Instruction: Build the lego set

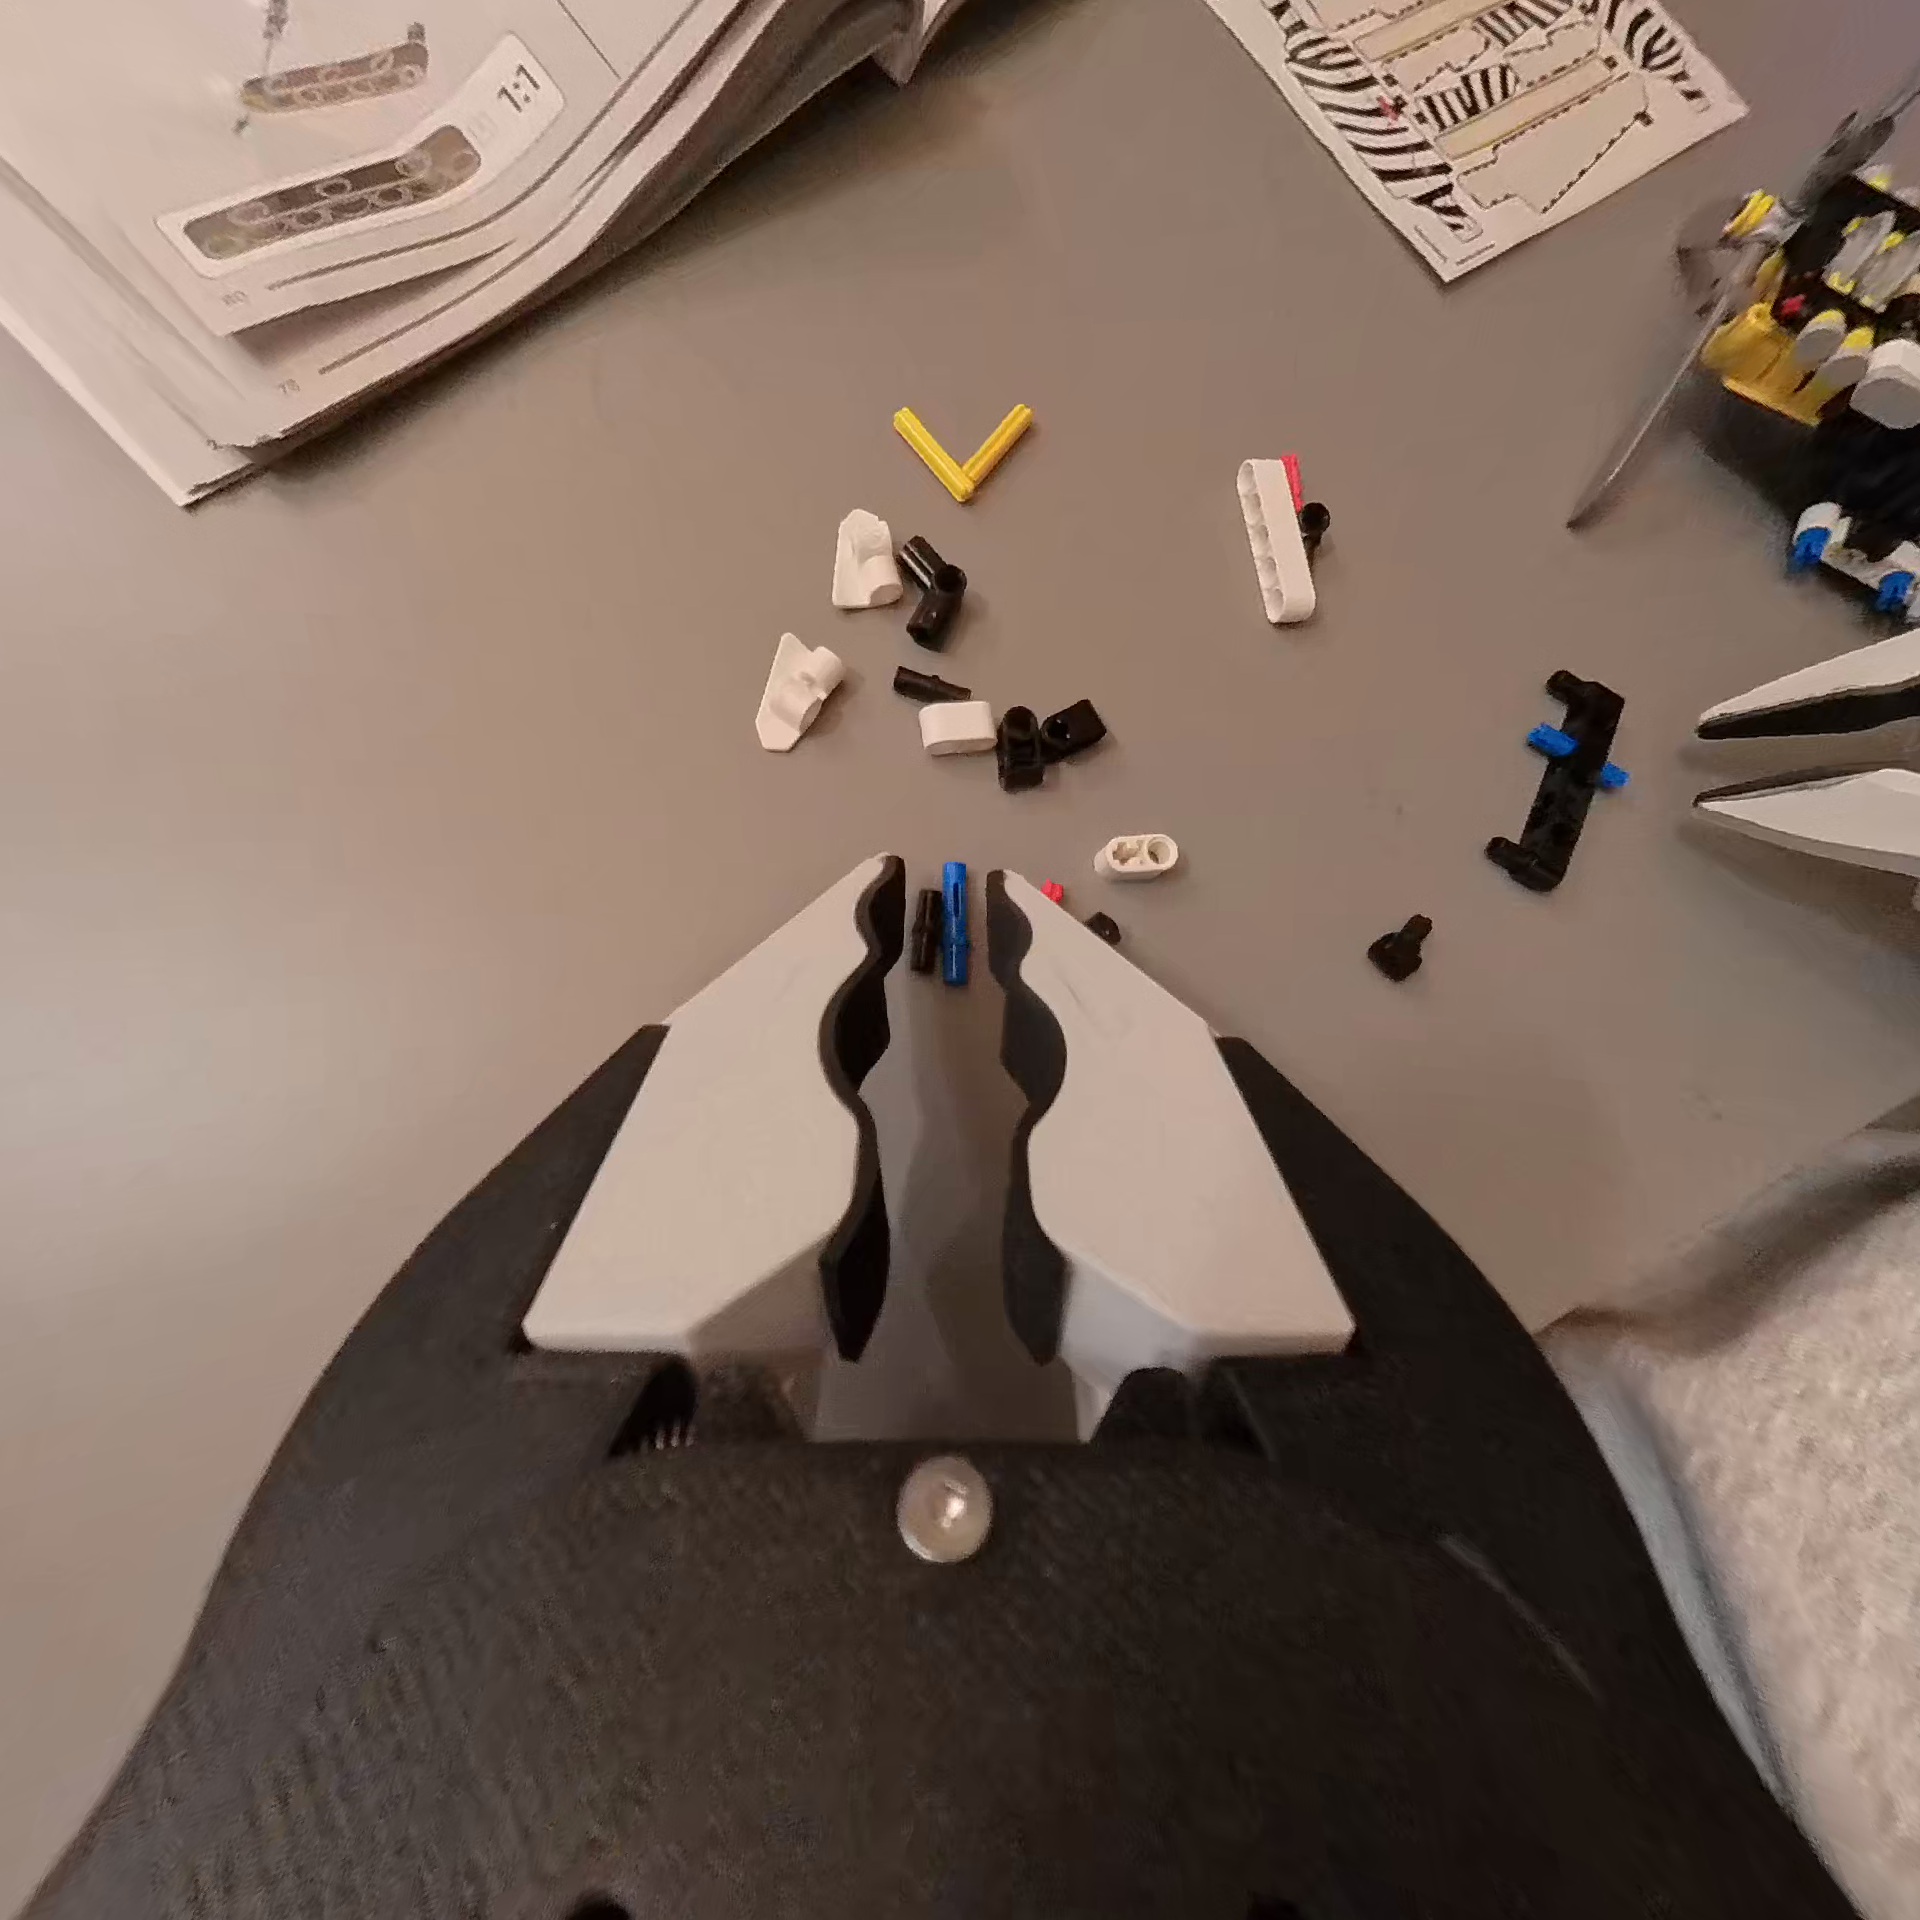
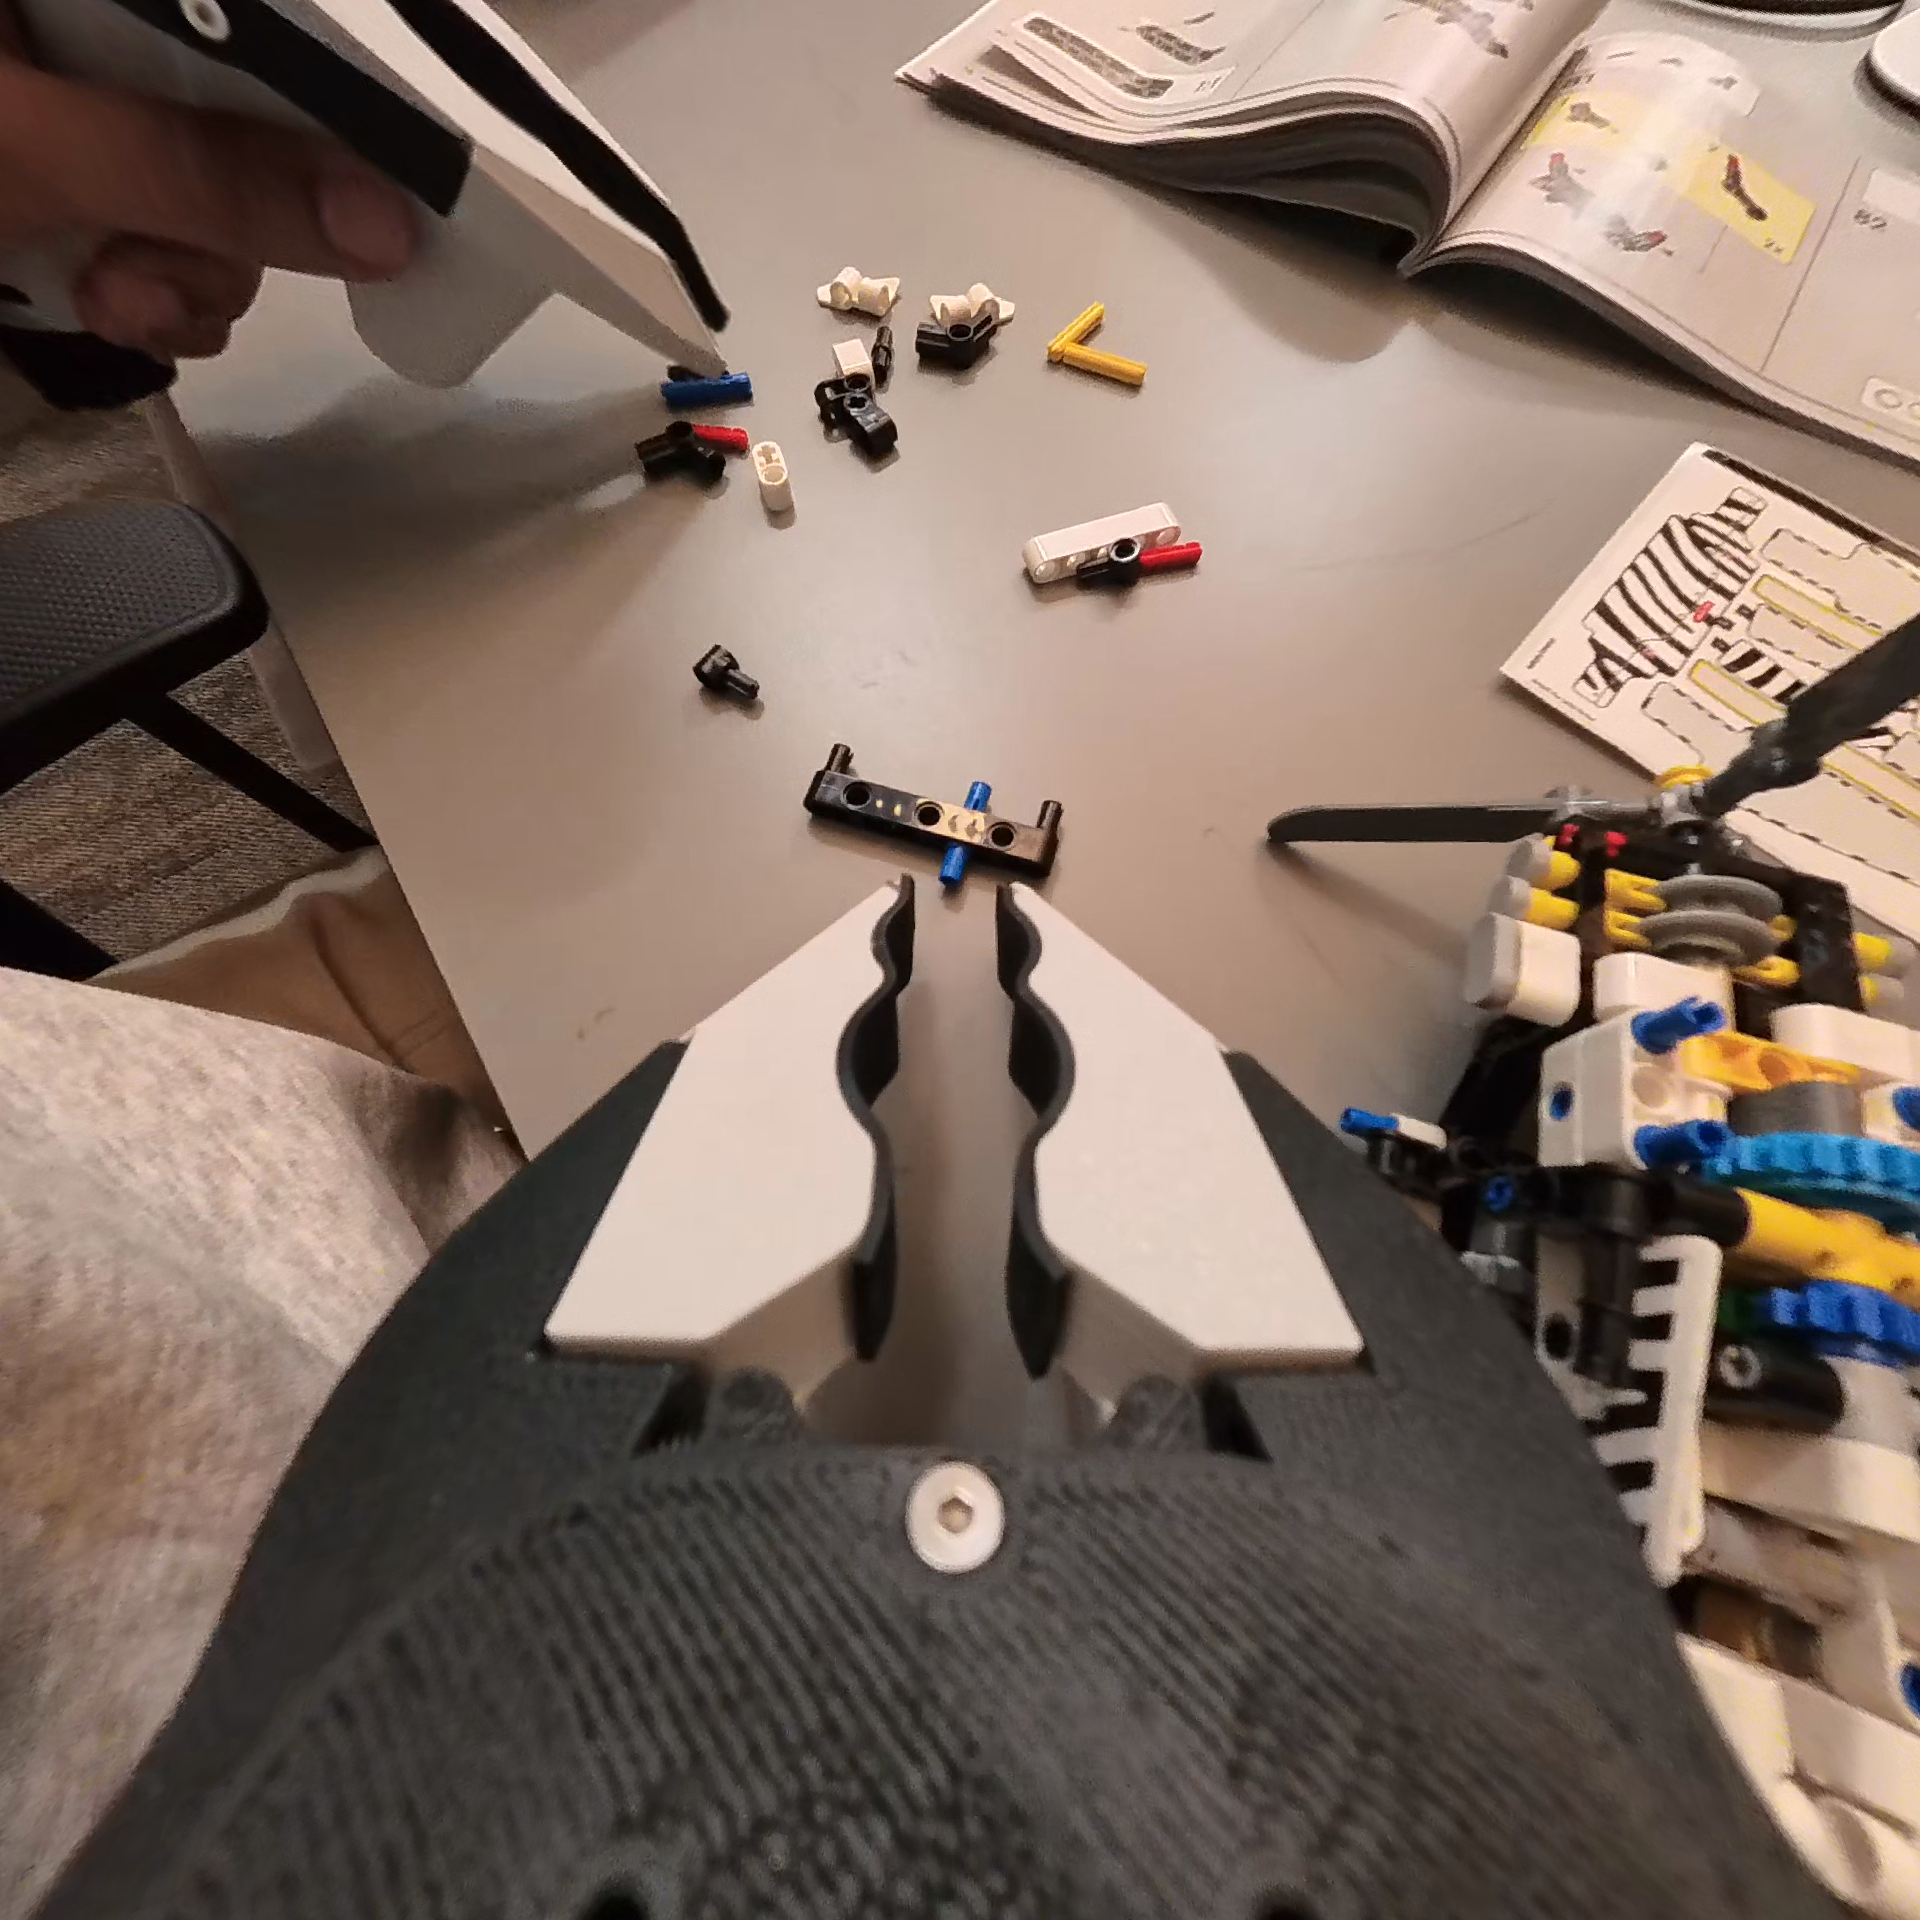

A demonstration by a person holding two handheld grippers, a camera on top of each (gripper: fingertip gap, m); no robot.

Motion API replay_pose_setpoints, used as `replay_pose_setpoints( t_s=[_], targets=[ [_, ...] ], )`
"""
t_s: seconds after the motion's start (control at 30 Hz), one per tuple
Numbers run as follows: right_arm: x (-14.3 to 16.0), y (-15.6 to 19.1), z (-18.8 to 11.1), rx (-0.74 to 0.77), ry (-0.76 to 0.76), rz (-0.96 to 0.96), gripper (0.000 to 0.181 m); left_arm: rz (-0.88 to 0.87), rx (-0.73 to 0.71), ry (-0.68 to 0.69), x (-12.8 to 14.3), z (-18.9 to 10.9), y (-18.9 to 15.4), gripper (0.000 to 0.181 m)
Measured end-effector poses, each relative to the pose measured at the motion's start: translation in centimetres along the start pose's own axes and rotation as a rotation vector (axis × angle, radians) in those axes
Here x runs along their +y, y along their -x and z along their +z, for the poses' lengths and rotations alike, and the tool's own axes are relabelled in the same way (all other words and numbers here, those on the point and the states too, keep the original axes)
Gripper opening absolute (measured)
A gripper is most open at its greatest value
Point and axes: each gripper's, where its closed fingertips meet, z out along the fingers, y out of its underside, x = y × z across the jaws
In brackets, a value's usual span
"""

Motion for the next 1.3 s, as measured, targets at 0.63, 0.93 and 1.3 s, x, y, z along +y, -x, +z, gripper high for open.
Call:
replay_pose_setpoints(
  t_s=[0.63,0.93,1.3],
  targets=[
    [0.1,-0.1,0.1,0.012,0.009,-0.004,0.013,0.037,0.032,-0.077,-2.2,-0.5,-1.6,0.004],
    [-3.7,0.0,-1.8,0.051,-0.196,-0.045,0.015,-0.418,0.726,-0.533,-9.3,-5.6,-10.6,0.003],
    [-11.1,2.5,-5.4,-0.303,-0.587,0.265,0.020,-0.766,1.225,-0.751,-10.1,-7.2,-14.9,0.000]
  ],
)
